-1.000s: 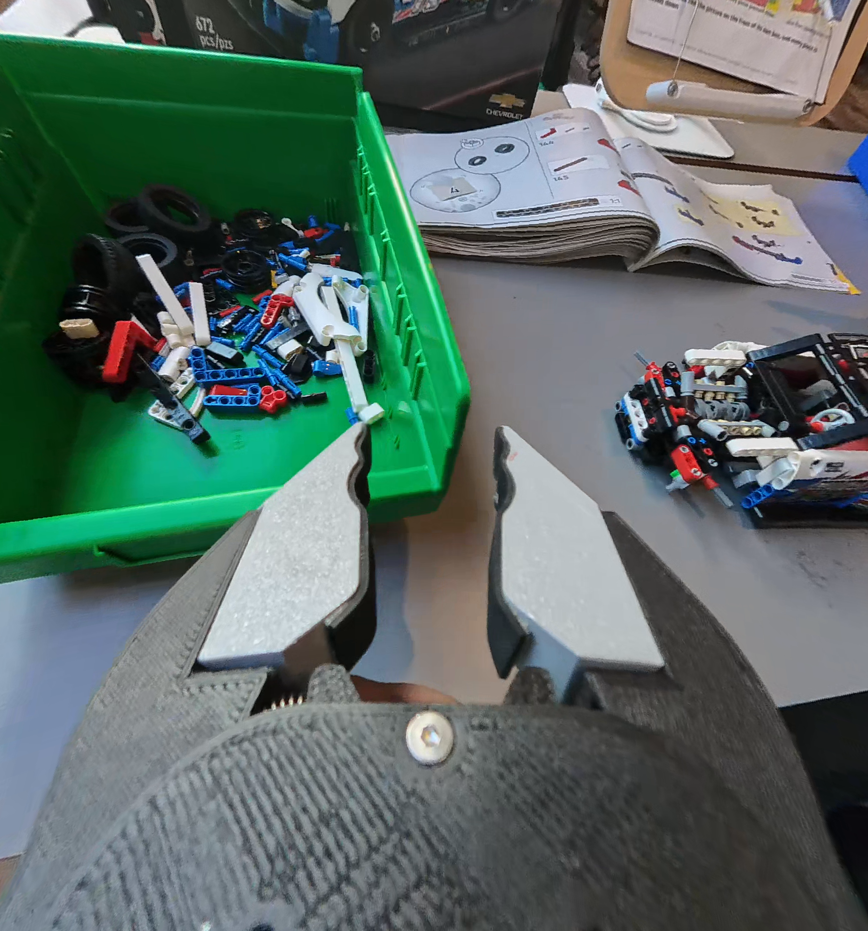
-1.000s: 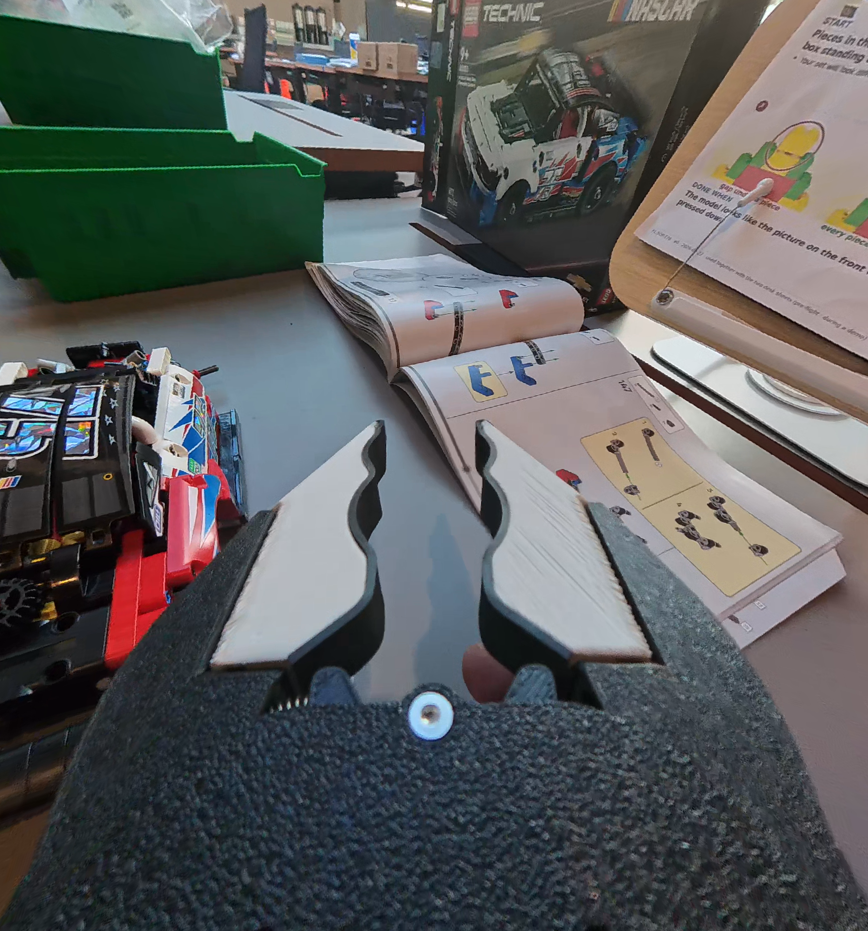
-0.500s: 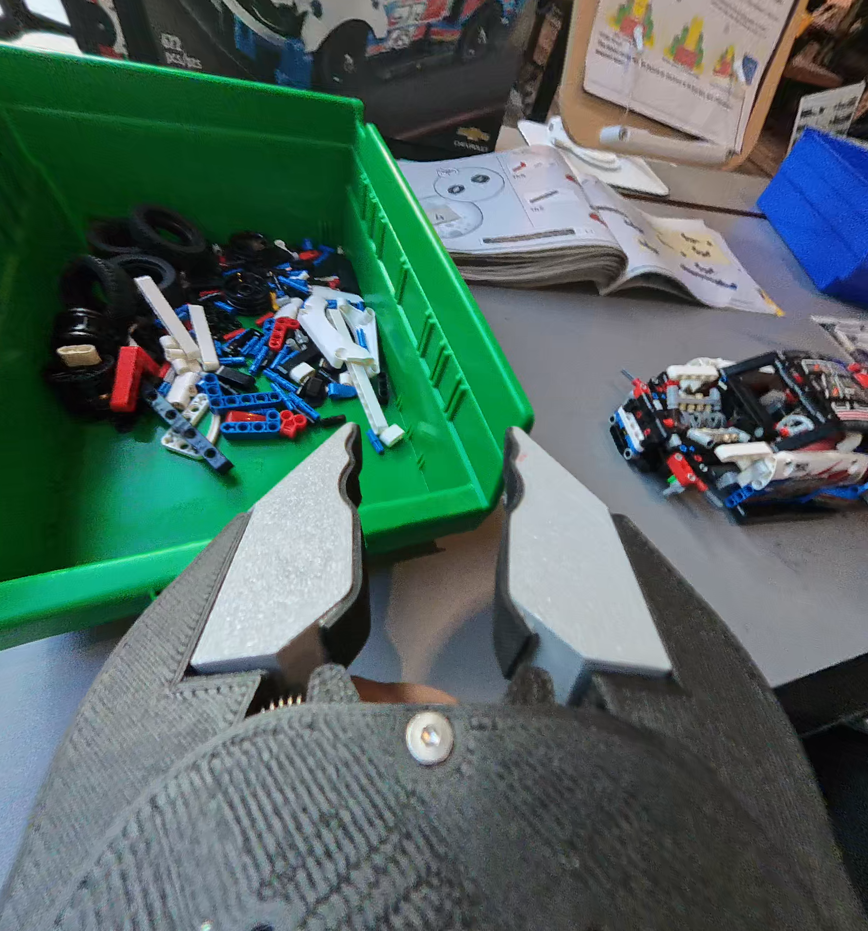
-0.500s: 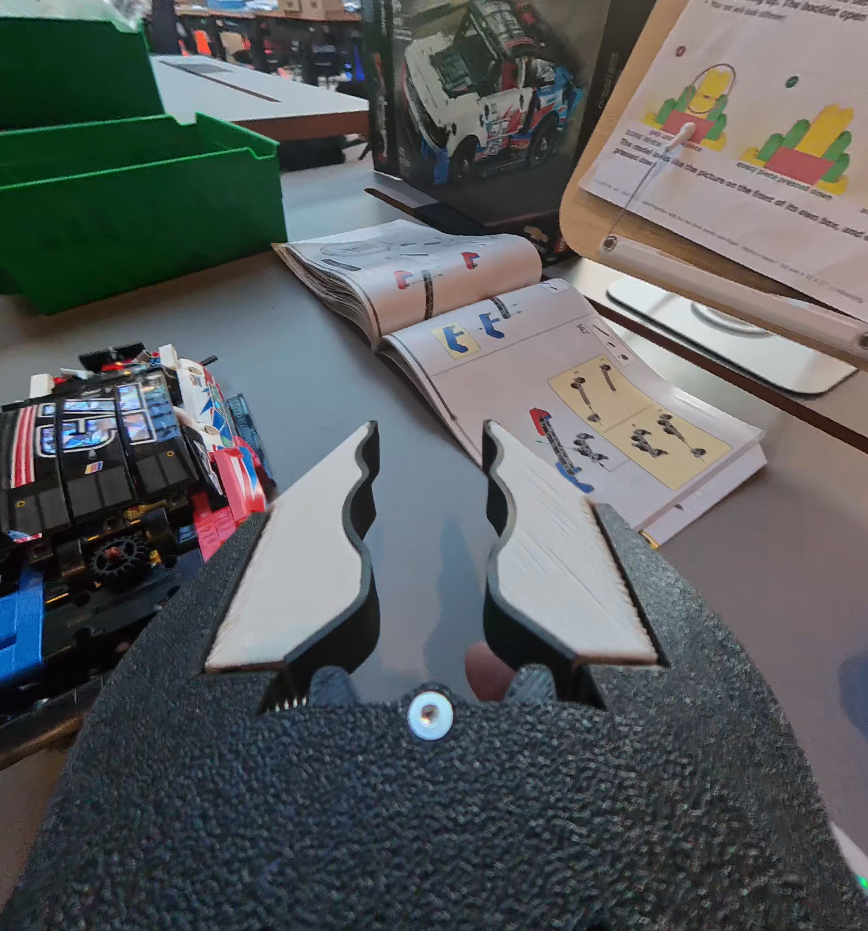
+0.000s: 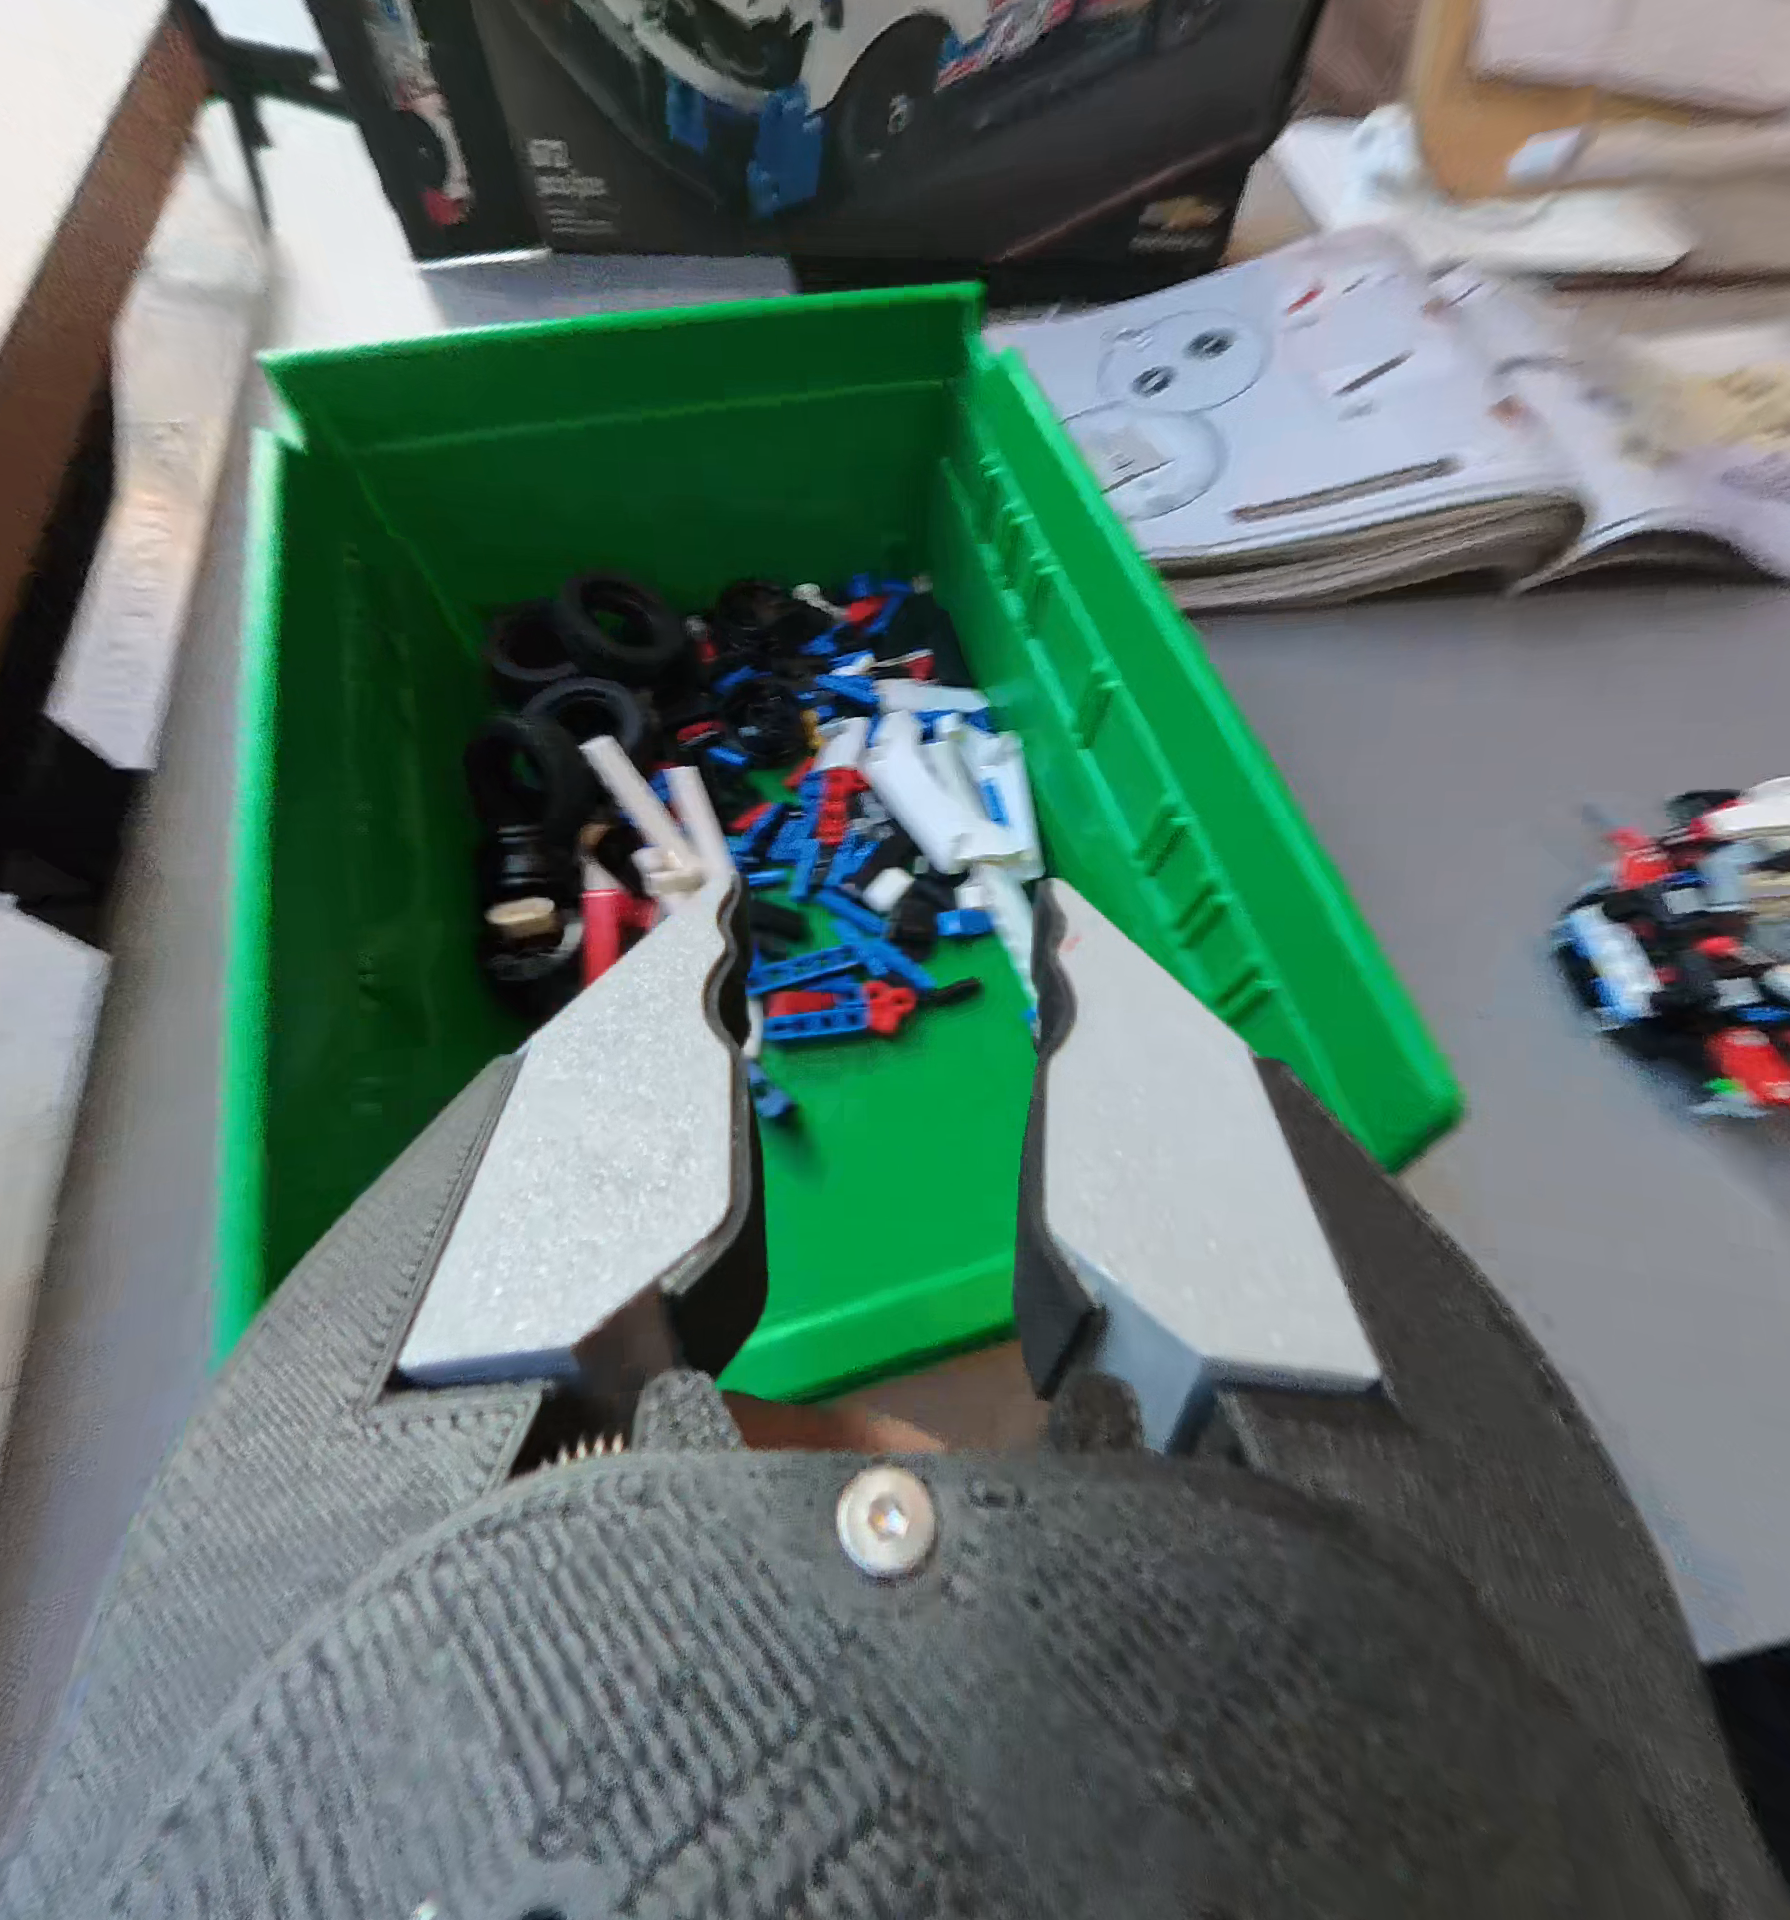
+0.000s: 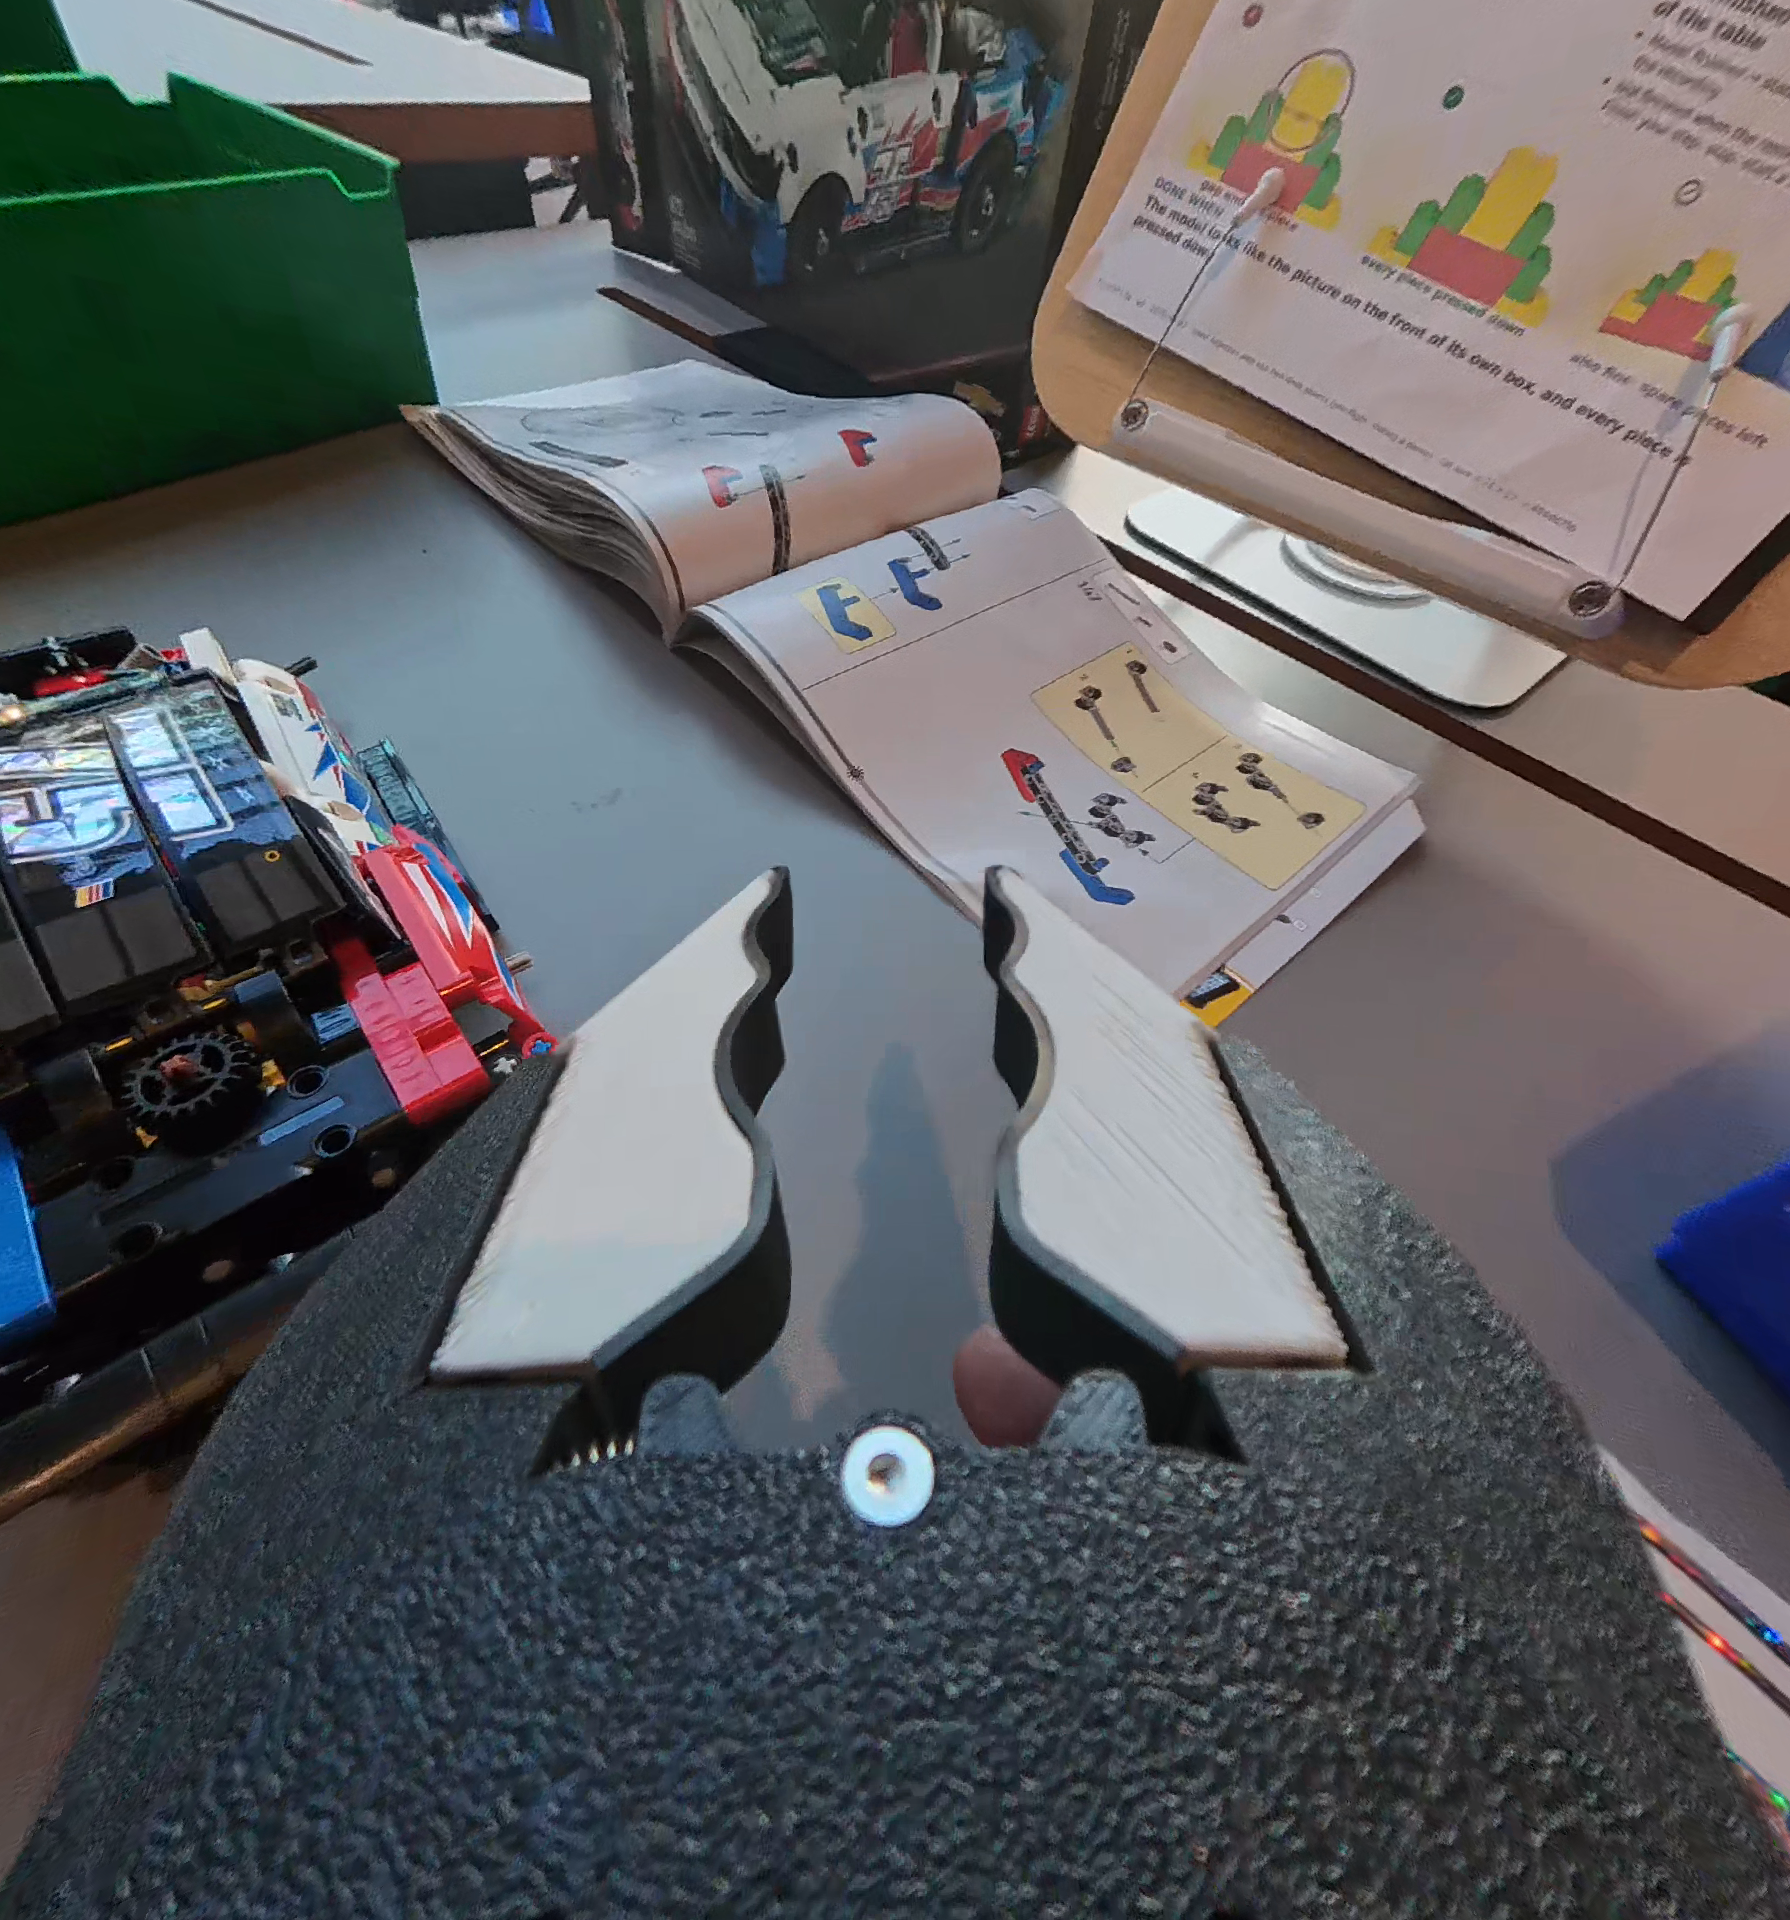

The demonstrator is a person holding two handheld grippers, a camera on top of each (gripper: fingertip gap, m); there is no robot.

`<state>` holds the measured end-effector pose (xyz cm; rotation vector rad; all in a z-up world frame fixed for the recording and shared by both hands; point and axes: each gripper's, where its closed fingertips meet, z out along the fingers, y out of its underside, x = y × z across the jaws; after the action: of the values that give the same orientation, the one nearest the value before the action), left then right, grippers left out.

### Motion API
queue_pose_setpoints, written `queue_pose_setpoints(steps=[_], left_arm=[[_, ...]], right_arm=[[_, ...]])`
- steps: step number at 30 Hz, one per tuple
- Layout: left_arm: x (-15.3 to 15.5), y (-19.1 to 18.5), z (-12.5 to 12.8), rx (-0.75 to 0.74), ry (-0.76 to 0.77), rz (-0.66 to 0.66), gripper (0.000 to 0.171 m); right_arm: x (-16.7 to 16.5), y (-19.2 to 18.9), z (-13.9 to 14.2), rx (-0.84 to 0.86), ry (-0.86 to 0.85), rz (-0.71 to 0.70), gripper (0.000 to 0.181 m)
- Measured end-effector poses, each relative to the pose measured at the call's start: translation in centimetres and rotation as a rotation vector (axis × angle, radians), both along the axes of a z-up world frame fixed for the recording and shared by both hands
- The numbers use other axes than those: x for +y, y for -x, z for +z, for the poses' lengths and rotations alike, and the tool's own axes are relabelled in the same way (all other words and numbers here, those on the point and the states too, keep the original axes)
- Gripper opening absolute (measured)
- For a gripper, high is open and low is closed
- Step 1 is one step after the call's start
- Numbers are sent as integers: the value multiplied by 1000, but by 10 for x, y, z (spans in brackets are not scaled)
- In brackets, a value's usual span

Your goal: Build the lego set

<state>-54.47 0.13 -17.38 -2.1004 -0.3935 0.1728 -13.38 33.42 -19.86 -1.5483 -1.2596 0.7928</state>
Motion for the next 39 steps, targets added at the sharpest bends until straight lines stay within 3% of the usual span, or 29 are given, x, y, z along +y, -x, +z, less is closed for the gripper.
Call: queue_pose_setpoints(steps=[3, 5, 8, 12, 16, 18, 22, 23, 27, 31, 34, 39], left_arm=[[8, 24, 2, 77, 193, -74, 50], [26, 38, -1, 96, 311, -155, 48], [58, 80, -15, 172, 462, -165, 42], [85, 118, -57, 31, 619, -110, 46], [89, 146, -91, 12, 750, -42, 49], [95, 141, -98, -23, 755, -57, 37], [103, 139, -83, 88, 703, -67, 31], [103, 141, -75, 125, 679, -55, 14], [100, 137, -27, 330, 550, -43, 14], [99, 117, 2, 485, 443, -92, 14], [109, 67, 42, 602, 292, -188, 14], [119, -86, 91, 714, 37, -443, 13]], right_arm=[[-4, 4, 0, 8, 17, 24, 36], [-6, 6, -2, -3, 5, 30, 36], [-13, 10, 0, 2, -14, 44, 36], [-19, 10, 5, 9, -35, 50, 36], [-21, 4, 12, 9, -55, 51, 36], [-21, 0, 17, 14, -60, 52, 36], [-20, -6, 26, 29, -67, 57, 36], [-19, -8, 27, 30, -72, 57, 36], [-20, -17, 30, 43, -76, 57, 35], [-21, -22, 29, 48, -64, 66, 35], [-31, -17, 41, 61, -49, 110, 32], [-81, 22, 89, 122, -3, 260, 30]])
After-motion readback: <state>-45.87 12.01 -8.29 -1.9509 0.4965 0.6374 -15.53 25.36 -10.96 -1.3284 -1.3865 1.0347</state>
